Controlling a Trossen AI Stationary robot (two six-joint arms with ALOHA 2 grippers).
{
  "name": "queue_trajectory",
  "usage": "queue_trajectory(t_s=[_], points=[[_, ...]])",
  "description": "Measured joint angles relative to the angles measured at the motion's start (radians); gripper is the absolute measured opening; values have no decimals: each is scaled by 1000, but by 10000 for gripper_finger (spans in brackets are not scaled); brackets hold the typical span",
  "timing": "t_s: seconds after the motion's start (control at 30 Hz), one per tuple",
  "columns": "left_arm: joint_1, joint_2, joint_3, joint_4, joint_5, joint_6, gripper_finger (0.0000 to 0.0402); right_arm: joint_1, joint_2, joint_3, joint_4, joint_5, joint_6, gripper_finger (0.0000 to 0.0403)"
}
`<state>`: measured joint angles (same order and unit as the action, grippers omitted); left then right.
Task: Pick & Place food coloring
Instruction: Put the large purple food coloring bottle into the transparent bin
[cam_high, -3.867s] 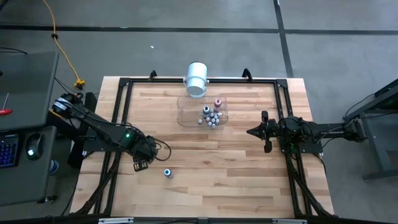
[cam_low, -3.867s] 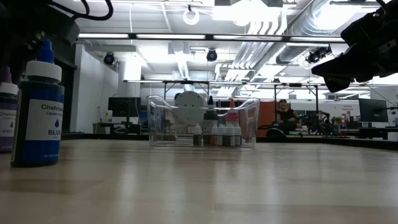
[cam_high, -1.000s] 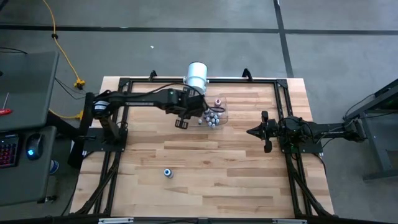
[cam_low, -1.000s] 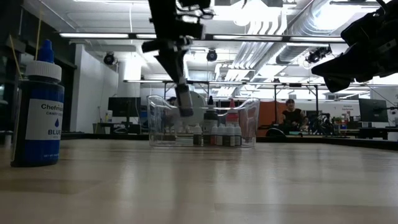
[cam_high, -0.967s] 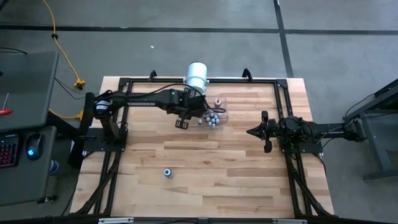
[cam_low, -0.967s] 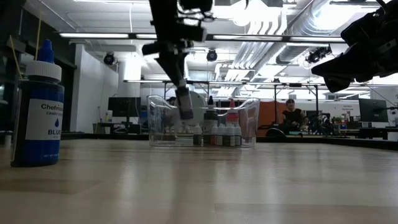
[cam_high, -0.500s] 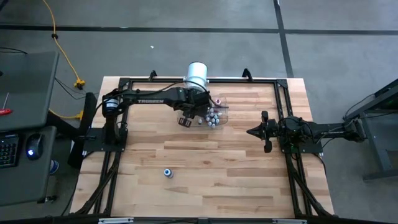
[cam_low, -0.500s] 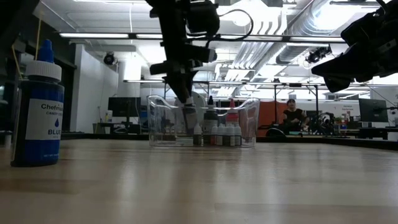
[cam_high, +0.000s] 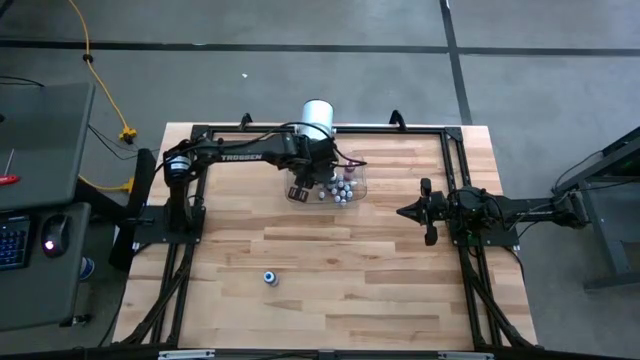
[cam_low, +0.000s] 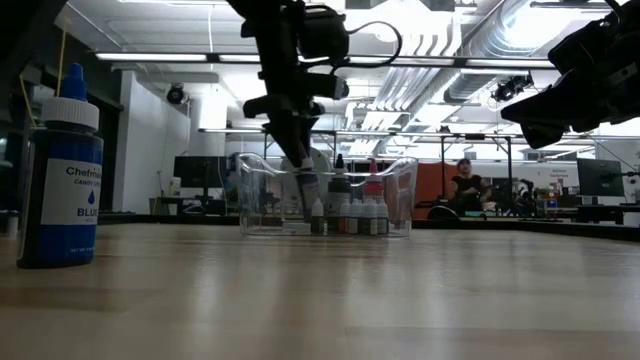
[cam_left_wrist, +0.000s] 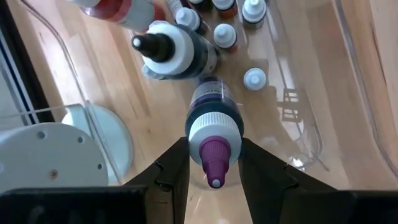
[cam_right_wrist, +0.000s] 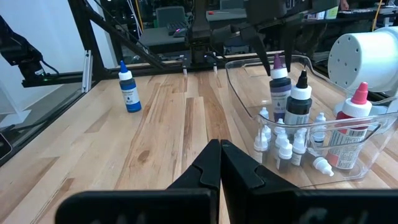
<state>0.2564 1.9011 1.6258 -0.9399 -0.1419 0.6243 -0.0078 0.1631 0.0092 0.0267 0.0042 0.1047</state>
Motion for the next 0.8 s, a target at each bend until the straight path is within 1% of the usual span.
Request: queue_trajectory(t_s=[0.13,0.4,0.67,0.8], points=[[2,0,0,-1,21,0,113,0,0,0,0,0,0,0],[-1,28,-1,-10,21,-11,113,0,0,0,0,0,0,1],[-2,27,-1,-14,18,-19,113,0,0,0,0,0,0,0],[-2,27,-1,-14,32,-27,113,0,0,0,0,0,0,0]])
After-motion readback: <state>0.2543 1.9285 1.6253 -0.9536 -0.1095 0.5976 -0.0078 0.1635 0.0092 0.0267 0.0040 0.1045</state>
